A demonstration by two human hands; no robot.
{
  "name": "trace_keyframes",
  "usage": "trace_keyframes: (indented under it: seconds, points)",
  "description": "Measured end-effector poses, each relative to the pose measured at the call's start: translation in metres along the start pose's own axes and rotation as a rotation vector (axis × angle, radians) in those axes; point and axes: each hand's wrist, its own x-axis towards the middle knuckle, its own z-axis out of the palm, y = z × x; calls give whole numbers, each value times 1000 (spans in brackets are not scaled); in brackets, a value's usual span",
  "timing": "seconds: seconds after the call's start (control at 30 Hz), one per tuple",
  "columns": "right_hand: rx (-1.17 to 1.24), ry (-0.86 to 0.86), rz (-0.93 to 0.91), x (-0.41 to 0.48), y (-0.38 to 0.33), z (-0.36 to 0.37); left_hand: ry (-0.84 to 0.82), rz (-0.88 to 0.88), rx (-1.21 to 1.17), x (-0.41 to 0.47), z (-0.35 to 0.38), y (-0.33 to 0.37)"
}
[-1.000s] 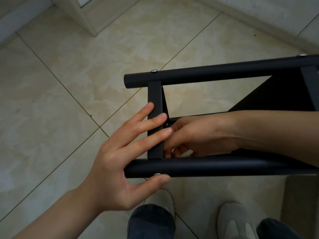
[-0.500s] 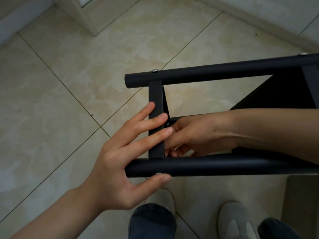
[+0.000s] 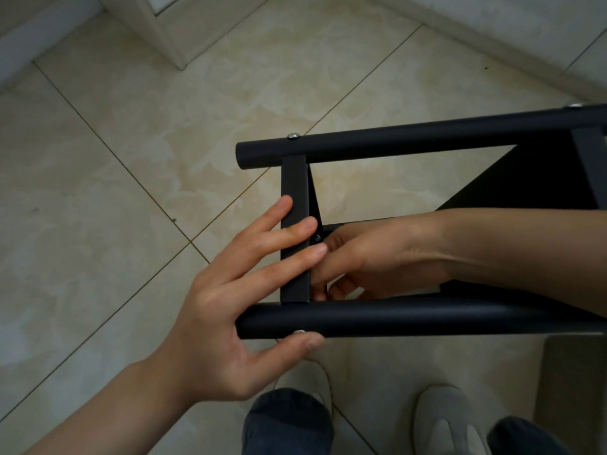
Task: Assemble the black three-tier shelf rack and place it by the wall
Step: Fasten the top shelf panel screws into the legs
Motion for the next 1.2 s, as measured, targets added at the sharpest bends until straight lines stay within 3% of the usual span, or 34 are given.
trace_keyframes:
  seconds: [0.3, 0.8, 1.2]
  points:
    - [-10, -6, 52, -1, -1, -2, 0, 4, -6, 1, 0, 1]
    - [39, -47, -17, -4, -1, -3, 8, 5, -14, -1, 0, -2]
    - [47, -29, 83, 1, 1, -2, 2, 1, -3, 0, 0, 1]
